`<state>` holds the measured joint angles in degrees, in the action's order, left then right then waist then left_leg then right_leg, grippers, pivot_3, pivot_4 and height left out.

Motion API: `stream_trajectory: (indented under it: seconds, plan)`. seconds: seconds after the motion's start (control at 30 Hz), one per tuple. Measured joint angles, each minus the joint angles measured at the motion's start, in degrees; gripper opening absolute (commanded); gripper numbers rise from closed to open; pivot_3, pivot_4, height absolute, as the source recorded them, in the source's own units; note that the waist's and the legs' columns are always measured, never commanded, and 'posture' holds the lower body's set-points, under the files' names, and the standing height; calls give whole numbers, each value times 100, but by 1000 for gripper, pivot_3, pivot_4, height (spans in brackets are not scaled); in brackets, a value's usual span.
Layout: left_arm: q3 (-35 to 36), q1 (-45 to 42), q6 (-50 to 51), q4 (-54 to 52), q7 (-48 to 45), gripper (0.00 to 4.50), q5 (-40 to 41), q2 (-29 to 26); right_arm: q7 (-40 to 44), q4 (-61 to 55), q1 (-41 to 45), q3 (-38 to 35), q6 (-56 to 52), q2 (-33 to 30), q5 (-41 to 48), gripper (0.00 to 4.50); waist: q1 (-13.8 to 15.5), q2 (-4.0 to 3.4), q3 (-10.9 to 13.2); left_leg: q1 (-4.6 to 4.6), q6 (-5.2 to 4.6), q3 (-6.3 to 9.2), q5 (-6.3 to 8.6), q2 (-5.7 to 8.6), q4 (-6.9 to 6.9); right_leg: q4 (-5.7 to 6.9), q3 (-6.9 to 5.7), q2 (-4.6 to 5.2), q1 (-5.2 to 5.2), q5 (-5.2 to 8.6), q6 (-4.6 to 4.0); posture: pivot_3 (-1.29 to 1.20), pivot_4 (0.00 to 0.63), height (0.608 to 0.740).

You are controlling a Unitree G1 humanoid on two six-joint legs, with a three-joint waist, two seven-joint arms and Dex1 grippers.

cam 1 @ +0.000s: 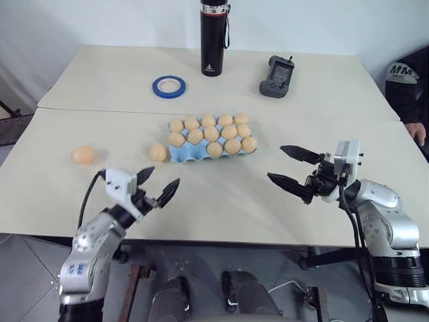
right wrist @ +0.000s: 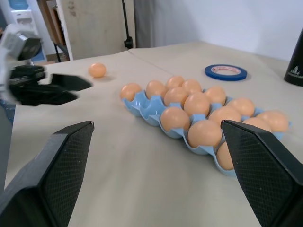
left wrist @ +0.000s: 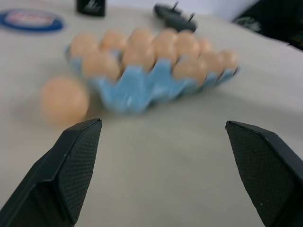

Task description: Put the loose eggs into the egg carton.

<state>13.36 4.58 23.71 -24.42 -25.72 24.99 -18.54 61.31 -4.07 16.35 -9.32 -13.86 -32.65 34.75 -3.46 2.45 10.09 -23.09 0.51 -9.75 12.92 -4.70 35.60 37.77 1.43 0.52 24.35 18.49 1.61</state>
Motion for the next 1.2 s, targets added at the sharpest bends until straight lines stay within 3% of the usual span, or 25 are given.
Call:
stream_trajectory:
  seconds: [0.2,0.37,0.57,0.77,1.2]
  plan:
    - [254,119,-120,-277,242,4452,93,43,184,212,274,18,1,-7,-20,4500,11,-2,1,-2,-15,6,0,3,3,-36,0,2,-17,8,-43,0,150,740]
    - [62,-559,-398,-91,622,4452,-146,298,296,361,367,54,3,-15,-89,4500,35,-2,1,-7,-24,4,1,6,2,-58,2,4,-26,-3,-30,0,150,740]
    - [-332,-1520,-799,811,1122,4452,-738,657,318,418,367,56,5,-24,-165,4500,28,-2,0,-2,-24,2,7,4,-4,-67,0,-1,-33,-34,24,0,150,740]
    - [-555,-2320,-1068,1985,1658,4452,-1348,861,286,394,322,55,4,-29,-195,4500,35,-2,0,-2,-36,4,5,2,-8,-62,-3,-5,-31,-33,25,0,150,740]
    - [-666,-2670,-1444,2955,2140,4452,-1916,967,198,283,263,52,-13,-80,-213,4500,52,-2,1,-2,-32,3,11,1,-8,-60,-7,-5,-30,-27,29,0,150,740]
